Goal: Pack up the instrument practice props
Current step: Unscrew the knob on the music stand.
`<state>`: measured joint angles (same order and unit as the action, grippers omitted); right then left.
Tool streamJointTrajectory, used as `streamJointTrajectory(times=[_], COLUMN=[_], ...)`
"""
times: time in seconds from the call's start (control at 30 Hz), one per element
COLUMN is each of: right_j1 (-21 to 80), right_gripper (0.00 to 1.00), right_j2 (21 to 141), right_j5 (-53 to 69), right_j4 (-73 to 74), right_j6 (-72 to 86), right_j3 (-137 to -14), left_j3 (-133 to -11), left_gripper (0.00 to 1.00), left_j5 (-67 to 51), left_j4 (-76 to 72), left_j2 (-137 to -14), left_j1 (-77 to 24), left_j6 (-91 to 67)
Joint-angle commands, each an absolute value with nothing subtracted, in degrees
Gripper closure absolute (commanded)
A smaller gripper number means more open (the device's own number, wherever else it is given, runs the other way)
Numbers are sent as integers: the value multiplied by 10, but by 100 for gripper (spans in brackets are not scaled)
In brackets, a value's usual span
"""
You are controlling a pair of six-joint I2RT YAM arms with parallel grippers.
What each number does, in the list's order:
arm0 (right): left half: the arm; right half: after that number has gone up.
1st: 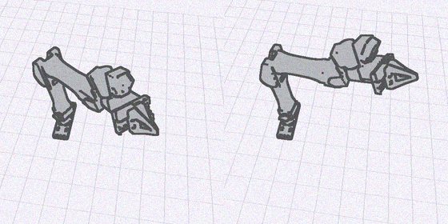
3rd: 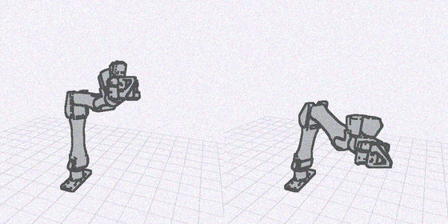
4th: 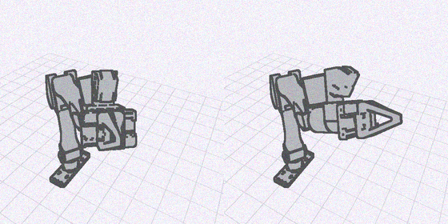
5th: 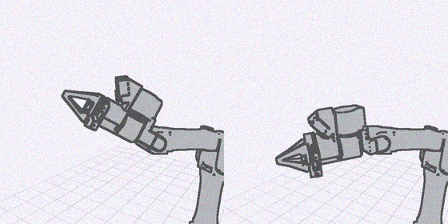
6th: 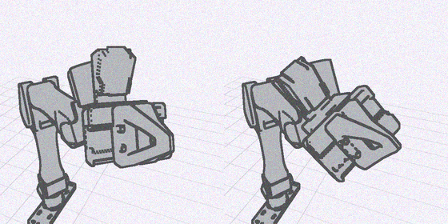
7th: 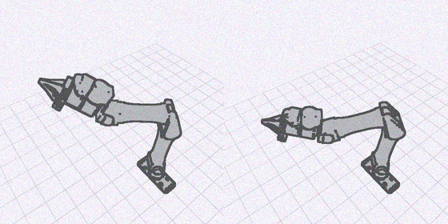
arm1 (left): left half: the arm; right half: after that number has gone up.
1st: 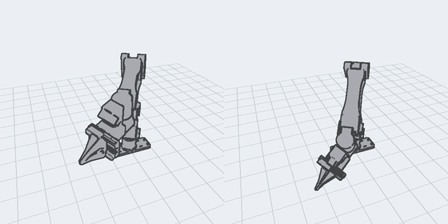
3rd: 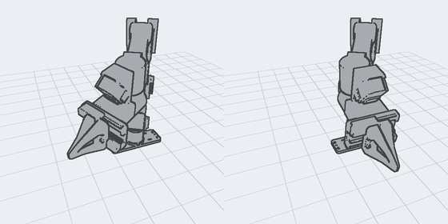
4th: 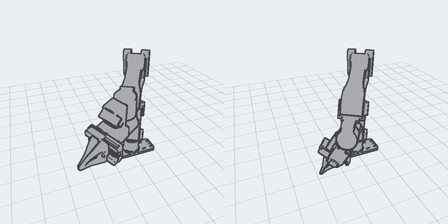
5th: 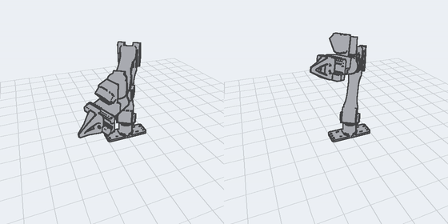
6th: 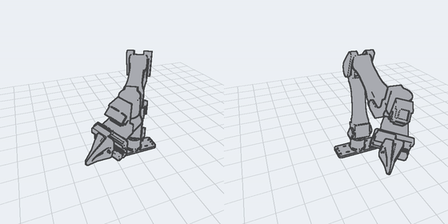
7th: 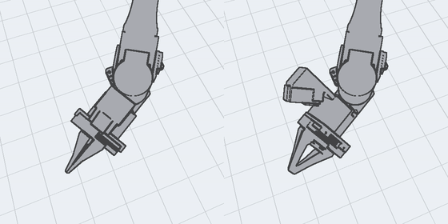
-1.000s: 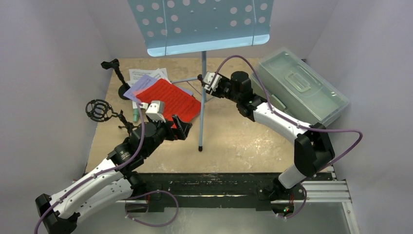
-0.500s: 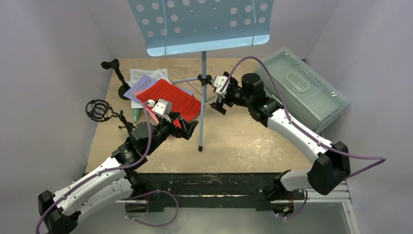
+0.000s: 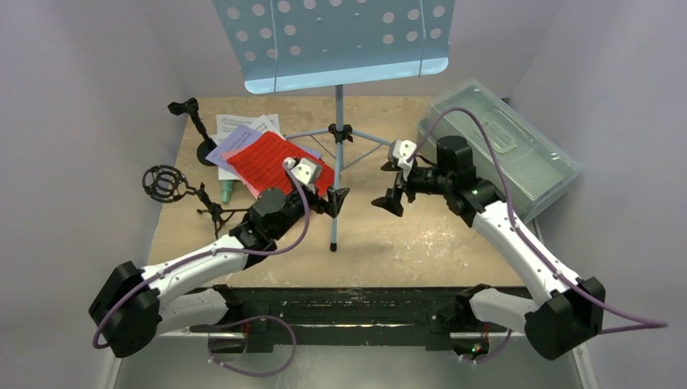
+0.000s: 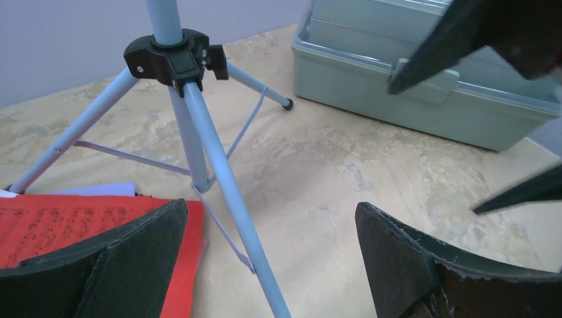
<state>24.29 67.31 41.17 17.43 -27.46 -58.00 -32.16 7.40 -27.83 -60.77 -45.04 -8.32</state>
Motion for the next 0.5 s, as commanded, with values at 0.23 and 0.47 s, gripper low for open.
streamJointTrajectory(times=[0.23, 0.47], right_j1=[215, 212], right_gripper=[1, 1], right_j2=[606, 601], right_j5=[493, 497], right_j4=[104, 112], right_j6=[-245, -253], right_j3=[-494, -491], left_j3=[-441, -519], left_gripper=[12, 20], left_j5=[86, 77], left_j4=[-539, -538], left_j2=[-774, -851], left_j1=[-387, -374], left_j6=[-3, 64])
